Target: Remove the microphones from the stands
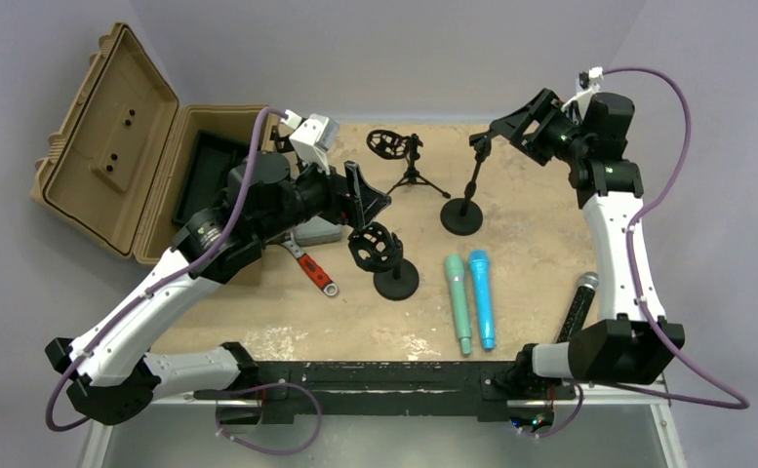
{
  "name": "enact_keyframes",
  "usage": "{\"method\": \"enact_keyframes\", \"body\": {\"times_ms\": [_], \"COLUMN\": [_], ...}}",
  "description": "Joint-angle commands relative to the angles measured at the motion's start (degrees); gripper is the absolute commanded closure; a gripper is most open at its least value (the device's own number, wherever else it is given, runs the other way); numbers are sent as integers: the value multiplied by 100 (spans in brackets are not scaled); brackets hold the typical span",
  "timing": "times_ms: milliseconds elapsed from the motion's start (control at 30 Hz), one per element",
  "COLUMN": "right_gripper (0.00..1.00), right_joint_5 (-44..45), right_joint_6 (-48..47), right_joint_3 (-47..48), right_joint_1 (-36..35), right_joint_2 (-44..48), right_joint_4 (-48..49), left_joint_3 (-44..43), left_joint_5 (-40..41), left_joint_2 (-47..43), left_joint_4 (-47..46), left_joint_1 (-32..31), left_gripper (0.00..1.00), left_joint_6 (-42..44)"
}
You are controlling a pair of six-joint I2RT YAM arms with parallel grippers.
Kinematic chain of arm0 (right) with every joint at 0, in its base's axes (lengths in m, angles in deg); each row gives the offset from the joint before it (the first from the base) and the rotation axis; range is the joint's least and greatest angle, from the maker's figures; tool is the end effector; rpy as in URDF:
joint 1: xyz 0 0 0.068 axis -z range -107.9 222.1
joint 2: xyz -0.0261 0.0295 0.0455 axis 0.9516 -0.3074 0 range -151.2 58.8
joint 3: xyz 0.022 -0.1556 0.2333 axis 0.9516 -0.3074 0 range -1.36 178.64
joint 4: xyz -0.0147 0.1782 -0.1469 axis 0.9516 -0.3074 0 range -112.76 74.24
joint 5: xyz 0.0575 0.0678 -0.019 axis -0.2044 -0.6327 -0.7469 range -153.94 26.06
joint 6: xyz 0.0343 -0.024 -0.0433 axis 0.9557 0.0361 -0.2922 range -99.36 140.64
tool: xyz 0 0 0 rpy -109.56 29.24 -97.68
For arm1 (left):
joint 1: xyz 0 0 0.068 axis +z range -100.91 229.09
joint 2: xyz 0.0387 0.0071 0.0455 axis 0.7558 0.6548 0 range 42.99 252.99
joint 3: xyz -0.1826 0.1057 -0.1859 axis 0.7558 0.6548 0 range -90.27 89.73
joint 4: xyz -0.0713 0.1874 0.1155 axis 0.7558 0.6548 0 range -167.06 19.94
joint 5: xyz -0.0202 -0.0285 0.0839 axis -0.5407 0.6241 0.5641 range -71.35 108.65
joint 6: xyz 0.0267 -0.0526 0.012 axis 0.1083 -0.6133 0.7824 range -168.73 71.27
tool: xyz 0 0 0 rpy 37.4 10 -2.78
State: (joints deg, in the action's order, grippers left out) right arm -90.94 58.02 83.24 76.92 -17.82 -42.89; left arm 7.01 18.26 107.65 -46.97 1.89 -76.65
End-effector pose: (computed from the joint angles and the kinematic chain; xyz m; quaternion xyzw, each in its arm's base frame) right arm 0.2673 -0.0022 0.4305 0.1590 0.7879 0.3406 0.4877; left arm 0.1375 -0.1490 0.4582 0.1323 0.7659 -0.3856 0.4971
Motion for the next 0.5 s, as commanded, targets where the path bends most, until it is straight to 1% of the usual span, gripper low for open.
{"method": "enact_keyframes", "body": {"times_ms": [0,267,467], "right_gripper": [35,47,54], "right_joint_5": [-668,-564,-355], "right_joint_6": [203,124,-226], "right_joint_3": [-126,-612,-1141], "right_joint_1": [-11,-9,-5], "right_joint_2": [-227,-390,-576], "right_joint_4": [702,951,988], "left_joint_3": [-221,-236,-236], "left_joint_5": [16,-49,-140], "left_joint_2": [-152,-158,-155], "left_joint_4": [20,74,107], "left_joint_1": [74,124,212], "left_gripper": [19,19,19], "left_joint_6": [-8,9,6]}}
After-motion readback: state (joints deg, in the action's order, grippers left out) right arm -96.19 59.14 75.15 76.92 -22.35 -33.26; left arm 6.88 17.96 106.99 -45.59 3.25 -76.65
